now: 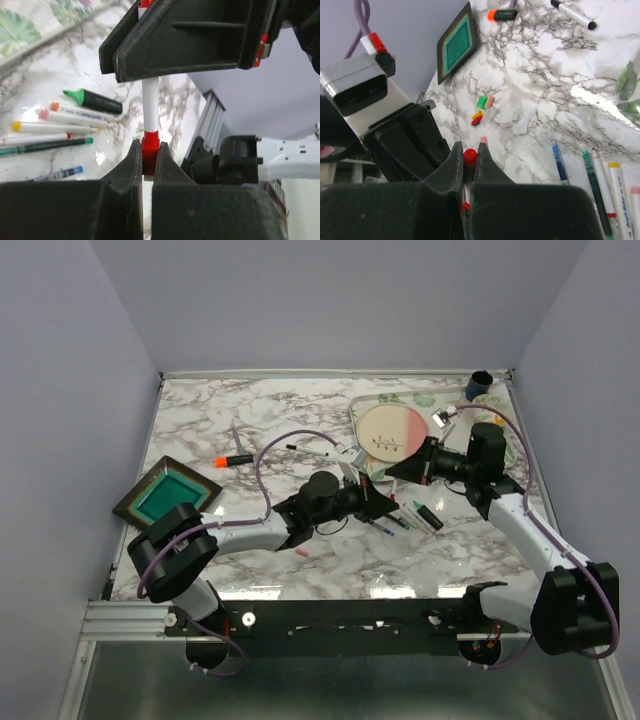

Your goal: Open the pen caps

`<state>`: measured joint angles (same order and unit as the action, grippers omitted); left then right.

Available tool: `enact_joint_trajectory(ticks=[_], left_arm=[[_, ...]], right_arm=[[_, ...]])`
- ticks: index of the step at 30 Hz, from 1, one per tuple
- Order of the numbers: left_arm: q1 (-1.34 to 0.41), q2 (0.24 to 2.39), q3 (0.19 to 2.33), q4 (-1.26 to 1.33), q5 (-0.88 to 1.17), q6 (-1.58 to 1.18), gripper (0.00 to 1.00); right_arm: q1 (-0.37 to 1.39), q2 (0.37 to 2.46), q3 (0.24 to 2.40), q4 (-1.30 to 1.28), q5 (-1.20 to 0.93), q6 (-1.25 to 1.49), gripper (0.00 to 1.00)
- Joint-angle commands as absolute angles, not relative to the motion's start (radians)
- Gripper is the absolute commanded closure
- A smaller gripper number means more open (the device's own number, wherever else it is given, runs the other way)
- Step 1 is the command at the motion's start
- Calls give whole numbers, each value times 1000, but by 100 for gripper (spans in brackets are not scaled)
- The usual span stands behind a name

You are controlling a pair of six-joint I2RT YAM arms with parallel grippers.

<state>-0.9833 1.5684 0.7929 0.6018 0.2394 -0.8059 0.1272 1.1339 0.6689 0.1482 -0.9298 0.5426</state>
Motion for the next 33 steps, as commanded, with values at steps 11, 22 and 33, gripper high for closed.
enact_joint_trajectory(ticks=[11, 22, 33], left_arm=[[-1031, 1307, 419, 551, 215, -848, 100], [-1031, 1381, 451, 512, 313, -824, 100], [-1034, 1376, 442, 448, 405, -804, 100]], right_arm=[[95, 1309, 1011, 152, -491, 554, 99], [58, 1246, 911, 255, -410, 617, 100], [5, 1284, 922, 282, -428, 696, 100]])
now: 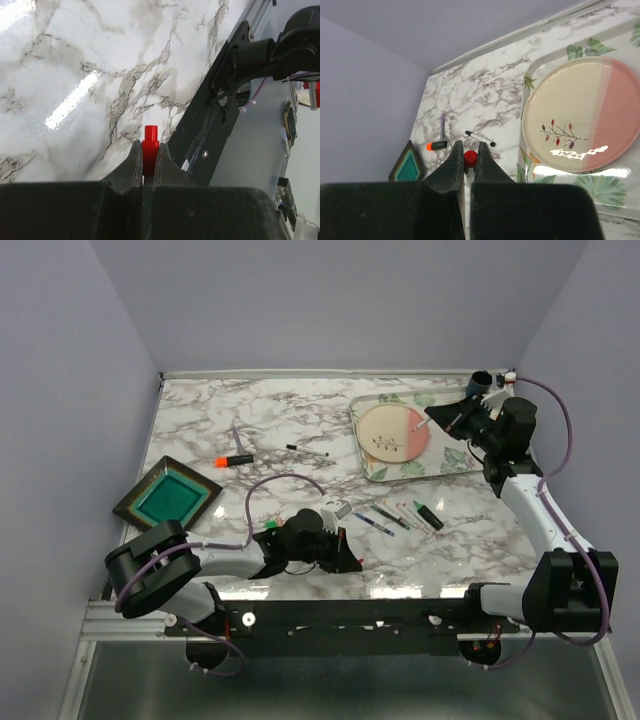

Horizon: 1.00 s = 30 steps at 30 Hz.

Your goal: Open the pen caps

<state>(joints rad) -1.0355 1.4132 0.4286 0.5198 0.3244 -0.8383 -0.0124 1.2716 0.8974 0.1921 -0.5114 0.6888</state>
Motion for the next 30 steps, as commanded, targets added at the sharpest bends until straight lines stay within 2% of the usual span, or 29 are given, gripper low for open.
enact_joint_trajectory(ticks=[1, 4, 6, 7, 8, 11, 14, 19, 26, 30], left_arm=[[-1032, 1359, 443, 408, 370, -798, 100], [-1032, 1266, 459, 277, 277, -767, 100], [-1026, 1185, 463, 209, 151, -756, 100], [-1023, 1157, 465, 134, 100, -752, 100], [-1020, 1132, 459, 103, 15, -747, 100], [-993, 1048, 445, 2, -110, -752, 100], [-944, 999, 442, -90, -198, -758, 100], [-890, 969, 449, -176, -262, -756, 100], [-850, 960, 446, -198, -287, -746, 100], [-845, 971, 456, -219, -298, -736, 100]], right_arm=[[5, 1284, 923, 264, -442, 680, 100], [5, 1284, 943, 163, -567, 507, 99], [5, 1301, 995, 50, -696, 240, 99], [5, 1318, 1018, -36, -835, 138, 99], [5, 1334, 1055, -246, -880, -85, 99], [5, 1411, 1135, -572, -876, -362, 99], [11, 1472, 1117, -707, -787, -500, 99], [14, 1519, 1079, -758, -620, -575, 100], [43, 1578, 1074, -784, -578, -592, 99], [46, 1612, 1077, -790, -474, -609, 98]])
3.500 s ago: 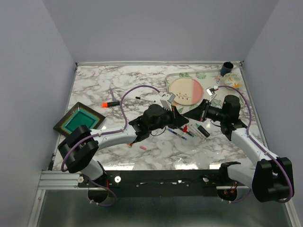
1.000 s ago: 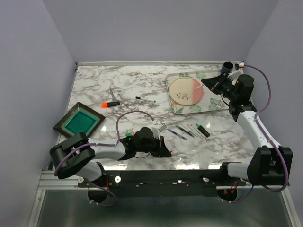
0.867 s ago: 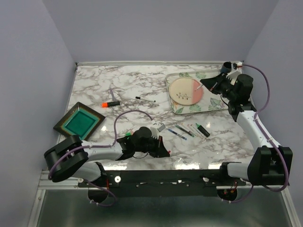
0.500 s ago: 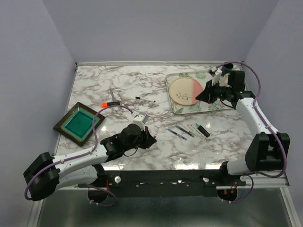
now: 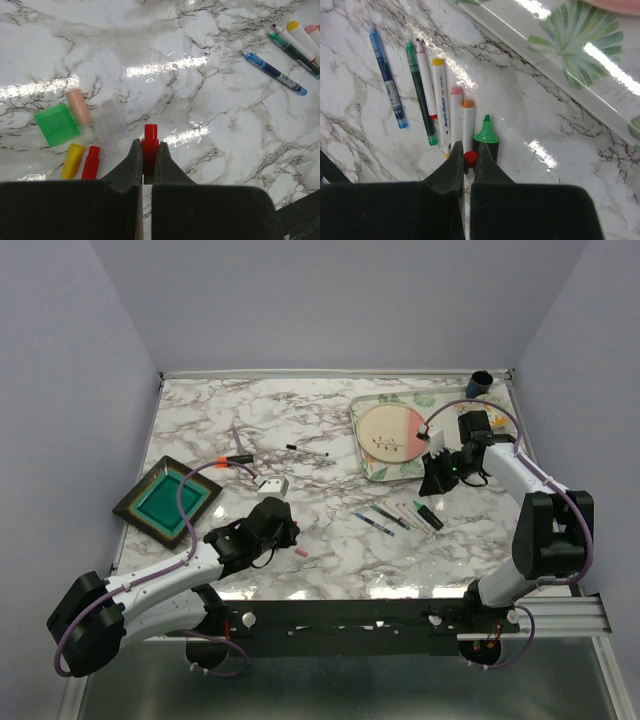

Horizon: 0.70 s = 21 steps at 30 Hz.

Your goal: Open the pen caps

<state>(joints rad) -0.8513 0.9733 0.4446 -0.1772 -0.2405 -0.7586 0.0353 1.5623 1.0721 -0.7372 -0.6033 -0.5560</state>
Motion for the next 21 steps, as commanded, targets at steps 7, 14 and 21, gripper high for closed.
enact_joint_trajectory(ticks=[7, 14, 21], left_arm=[[-844, 980, 456, -230, -305, -723, 99], [-844, 1008, 465, -227, -305, -713, 94], [-842, 1086, 494, -212, -301, -700, 90]], right_arm=[[43, 1617, 1068, -779, -332, -624, 95], [44, 1713, 1075, -808, -321, -644, 90], [44, 1726, 1081, -811, -342, -650, 76]])
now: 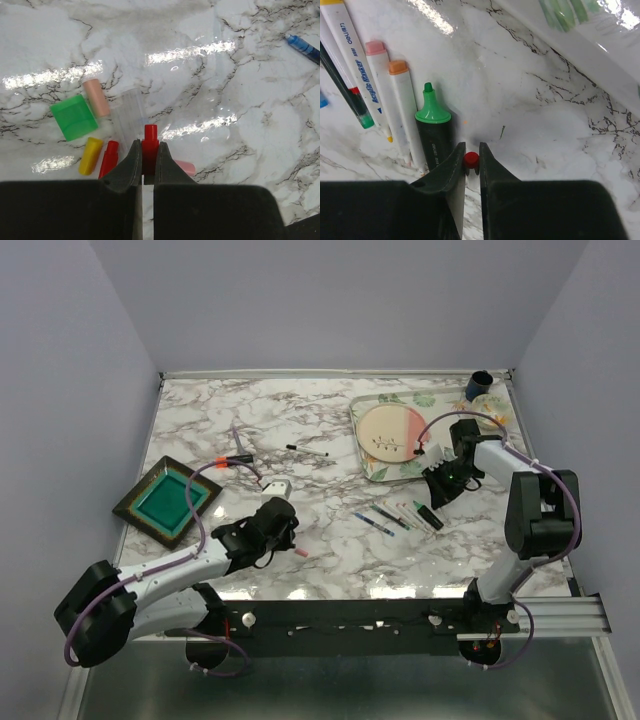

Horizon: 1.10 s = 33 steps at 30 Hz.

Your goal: Open the pen caps

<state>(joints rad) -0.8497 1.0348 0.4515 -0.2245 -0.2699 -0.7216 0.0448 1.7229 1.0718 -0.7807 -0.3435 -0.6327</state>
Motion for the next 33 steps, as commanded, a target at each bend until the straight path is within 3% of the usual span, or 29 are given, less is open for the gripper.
enact_joint_trajectory(ticks=[1, 12, 16, 20, 28, 33], left_arm=[[-842, 1098, 500, -215, -301, -696, 90], [-844, 1170, 535, -256, -270, -698, 80], [-842, 1173, 537, -273, -252, -704, 73], [-844, 1180, 546, -293, -249, -707, 57], [-844, 1149, 568, -327, -261, -701, 51], [-835, 1105, 604, -324, -291, -673, 39]], right_arm=[[46, 1726, 1080, -811, -342, -649, 73], [46, 1660, 1078, -795, -347, -644, 53], [46, 1623, 1077, -788, -362, -641, 52], [45, 1583, 1074, -779, -380, -640, 51], [46, 1511, 1069, -772, -420, -641, 50], [44, 1433, 1071, -778, -529, -655, 50]])
